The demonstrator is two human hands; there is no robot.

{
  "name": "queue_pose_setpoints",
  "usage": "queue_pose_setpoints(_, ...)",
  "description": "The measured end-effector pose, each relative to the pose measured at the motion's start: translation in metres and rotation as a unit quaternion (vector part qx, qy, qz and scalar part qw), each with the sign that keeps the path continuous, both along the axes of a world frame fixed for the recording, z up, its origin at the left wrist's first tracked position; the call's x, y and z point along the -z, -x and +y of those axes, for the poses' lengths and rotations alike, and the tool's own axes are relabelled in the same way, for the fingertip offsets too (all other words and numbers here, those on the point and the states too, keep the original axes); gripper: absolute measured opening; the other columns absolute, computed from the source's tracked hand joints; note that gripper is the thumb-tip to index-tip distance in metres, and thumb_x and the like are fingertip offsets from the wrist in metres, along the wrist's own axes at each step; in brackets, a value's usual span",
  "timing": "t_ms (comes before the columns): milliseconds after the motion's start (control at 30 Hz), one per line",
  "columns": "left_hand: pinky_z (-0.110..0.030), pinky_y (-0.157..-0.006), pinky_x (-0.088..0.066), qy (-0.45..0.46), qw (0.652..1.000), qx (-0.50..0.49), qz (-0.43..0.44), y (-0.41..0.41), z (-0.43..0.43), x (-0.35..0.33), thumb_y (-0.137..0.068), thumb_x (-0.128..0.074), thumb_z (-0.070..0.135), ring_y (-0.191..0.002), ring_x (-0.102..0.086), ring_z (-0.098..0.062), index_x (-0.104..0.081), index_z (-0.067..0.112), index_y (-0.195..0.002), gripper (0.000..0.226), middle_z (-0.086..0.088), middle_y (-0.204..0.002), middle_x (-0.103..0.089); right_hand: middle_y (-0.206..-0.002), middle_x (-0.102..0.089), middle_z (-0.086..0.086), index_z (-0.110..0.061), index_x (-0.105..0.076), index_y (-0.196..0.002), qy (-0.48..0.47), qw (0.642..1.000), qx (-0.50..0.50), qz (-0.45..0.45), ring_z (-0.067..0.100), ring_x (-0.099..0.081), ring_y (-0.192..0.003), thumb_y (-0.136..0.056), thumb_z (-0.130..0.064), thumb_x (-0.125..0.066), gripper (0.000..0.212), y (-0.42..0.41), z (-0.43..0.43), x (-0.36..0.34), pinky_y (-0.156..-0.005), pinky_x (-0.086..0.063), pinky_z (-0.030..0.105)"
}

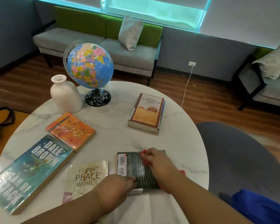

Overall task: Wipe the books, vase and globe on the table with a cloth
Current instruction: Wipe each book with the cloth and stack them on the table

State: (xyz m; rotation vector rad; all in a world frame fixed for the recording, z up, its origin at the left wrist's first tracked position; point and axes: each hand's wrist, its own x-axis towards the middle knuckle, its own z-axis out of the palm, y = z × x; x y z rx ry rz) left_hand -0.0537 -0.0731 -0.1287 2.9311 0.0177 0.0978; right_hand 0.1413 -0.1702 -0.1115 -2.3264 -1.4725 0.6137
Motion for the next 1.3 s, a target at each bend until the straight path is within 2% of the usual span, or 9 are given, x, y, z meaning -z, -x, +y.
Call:
queue_pose_setpoints(133,-0.014,-0.042,-0.046,0.016,1.000,-0.006,0.018,0.002,0.003,0.004,-0.055,-0.061,0.028,-0.054,-0.063,-0.002,-0.070,0.031,-0.080,0.026,0.015,-0.079,-0.071,-0.147,-0.025,-0.005,-0.032,-0.026,-0.150,0.124,0.981,-0.051,-0.137,0.025,-0.032,-0.123,-0.091,-0.015,-0.058,0.069,0.011,0.013,-0.010,-0.110,-0.035,0.038)
queue_pose_setpoints(267,-0.015,-0.040,-0.039,0.008,1.000,-0.013,0.013,0.002,0.001,0.001,-0.060,-0.041,0.032,-0.050,-0.058,0.000,-0.068,0.037,-0.081,0.035,0.018,-0.070,-0.065,-0.150,-0.029,-0.007,-0.034,-0.038,-0.146,0.060,0.970,-0.221,-0.079,0.026,-0.034,-0.121,-0.093,-0.010,-0.056,0.061,0.034,0.005,0.006,-0.108,-0.034,0.037)
queue_pose_setpoints(533,-0.013,-0.037,-0.040,-0.006,1.000,-0.009,-0.012,0.001,-0.002,-0.006,-0.063,-0.048,0.033,-0.044,-0.057,0.000,-0.070,0.030,-0.079,0.028,0.017,-0.069,-0.068,-0.138,-0.031,-0.005,-0.045,-0.031,-0.142,0.113,0.987,0.100,-0.061,0.014,-0.043,-0.107,-0.086,-0.014,-0.064,0.072,-0.023,-0.042,-0.012,-0.110,-0.036,0.033)
queue_pose_setpoints(733,-0.013,-0.039,-0.038,-0.004,1.000,0.001,0.008,0.000,-0.002,-0.013,-0.056,-0.071,0.034,-0.045,-0.056,0.001,-0.072,0.030,-0.090,0.034,0.017,-0.069,-0.067,-0.138,-0.037,-0.018,-0.044,-0.044,-0.139,0.099,0.989,-0.109,-0.033,0.007,-0.033,-0.115,-0.101,-0.017,-0.044,0.047,0.003,-0.078,-0.017,-0.096,-0.012,0.003)
queue_pose_setpoints(800,-0.012,-0.042,-0.042,0.004,1.000,0.006,0.011,0.000,0.000,-0.012,-0.054,-0.075,0.032,-0.049,-0.060,0.000,-0.072,0.029,-0.094,0.040,0.015,-0.076,-0.071,-0.129,-0.043,-0.014,-0.040,-0.056,-0.129,0.119,0.991,-0.060,-0.015,0.002,-0.042,-0.105,-0.094,-0.028,-0.060,0.038,-0.008,-0.090,-0.025,-0.091,-0.017,-0.003)
queue_pose_setpoints(900,-0.014,-0.049,-0.051,0.008,1.000,0.012,0.010,-0.001,0.004,-0.009,-0.055,-0.079,0.028,-0.062,-0.068,-0.003,-0.070,0.026,-0.102,0.048,0.010,-0.088,-0.075,-0.115,-0.046,-0.014,-0.036,-0.063,-0.117,0.137,0.986,0.089,0.036,0.004,-0.056,-0.100,-0.055,-0.032,-0.088,0.066,-0.034,-0.101,-0.029,-0.101,-0.036,0.009)
queue_pose_setpoints(1067,-0.016,-0.067,-0.055,-0.003,0.998,-0.058,-0.006,-0.003,0.006,-0.034,-0.041,-0.092,0.019,-0.081,-0.071,-0.005,-0.072,0.024,-0.105,0.067,0.008,-0.100,-0.074,-0.093,-0.063,-0.007,-0.028,-0.071,-0.094,-0.033,0.960,0.260,0.099,0.017,-0.067,-0.065,-0.095,-0.023,-0.058,0.014,-0.043,-0.090,-0.059,-0.062,-0.058,0.028)
queue_pose_setpoints(1167,-0.024,-0.067,-0.057,0.015,0.987,-0.142,-0.070,-0.012,0.014,-0.053,-0.047,-0.088,0.005,-0.079,-0.071,-0.016,-0.068,0.017,-0.108,0.065,-0.001,-0.095,-0.072,-0.071,-0.072,-0.003,-0.025,-0.072,-0.074,-0.008,0.944,0.290,0.156,0.014,-0.069,-0.065,-0.089,-0.050,-0.061,0.032,-0.044,-0.085,-0.071,-0.072,-0.058,0.032)
queue_pose_setpoints(1300,-0.030,-0.080,-0.051,0.096,0.953,-0.264,-0.110,-0.028,0.024,-0.083,-0.076,-0.070,0.000,-0.096,-0.066,-0.024,-0.067,0.011,-0.116,0.042,-0.006,-0.105,-0.069,-0.073,-0.074,-0.007,-0.022,-0.072,-0.064,0.012,0.933,0.278,0.226,0.012,-0.070,-0.078,-0.093,-0.035,-0.061,0.034,-0.039,-0.081,-0.069,-0.086,-0.055,0.036)
